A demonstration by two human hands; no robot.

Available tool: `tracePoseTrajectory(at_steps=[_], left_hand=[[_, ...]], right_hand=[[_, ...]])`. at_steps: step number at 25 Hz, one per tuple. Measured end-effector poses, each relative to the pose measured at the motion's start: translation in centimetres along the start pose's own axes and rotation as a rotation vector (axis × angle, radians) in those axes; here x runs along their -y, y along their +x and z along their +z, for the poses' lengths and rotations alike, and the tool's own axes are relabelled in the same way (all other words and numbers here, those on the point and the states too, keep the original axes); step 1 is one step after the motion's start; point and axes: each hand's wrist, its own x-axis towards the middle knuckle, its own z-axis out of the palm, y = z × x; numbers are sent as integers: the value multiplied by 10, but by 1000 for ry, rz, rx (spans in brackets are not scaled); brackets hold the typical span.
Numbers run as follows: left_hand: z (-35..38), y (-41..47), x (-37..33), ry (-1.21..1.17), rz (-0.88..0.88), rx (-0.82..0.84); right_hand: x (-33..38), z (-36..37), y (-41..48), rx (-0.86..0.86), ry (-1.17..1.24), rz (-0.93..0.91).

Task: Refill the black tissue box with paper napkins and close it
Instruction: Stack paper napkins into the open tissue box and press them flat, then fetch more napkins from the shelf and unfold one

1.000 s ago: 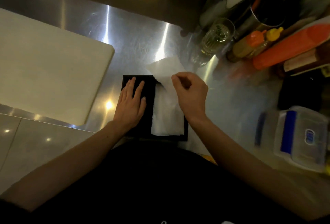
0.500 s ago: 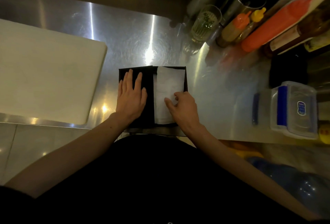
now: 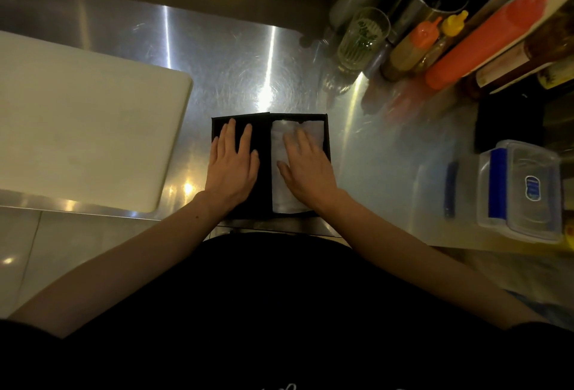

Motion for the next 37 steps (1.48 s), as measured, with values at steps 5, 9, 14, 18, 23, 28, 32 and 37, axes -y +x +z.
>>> tracePoseTrajectory(at_steps=[5, 9, 14, 18, 23, 28, 32, 37], left_hand=[[-1, -1, 5, 36, -2, 22], [0, 0, 10, 56, 21, 44], [-2, -1, 19, 92, 70, 101], [-7, 1, 24, 111, 116, 156], [-18, 4, 35, 129, 203, 220], [-30, 2, 47, 138, 263, 212], [-38, -4, 47, 151, 216, 178], [-53, -15, 30, 178, 141, 36]], right_hand=[[-3, 27, 6, 246, -49, 19], [-6, 31, 6, 299, -46, 24], [-1, 19, 5, 216, 43, 45], [0, -1, 4, 68, 109, 22], [8, -24, 9, -56, 145, 75], [18, -39, 16, -134, 99, 30], [19, -43, 17, -126, 66, -26], [12, -61, 24, -127, 19, -149]])
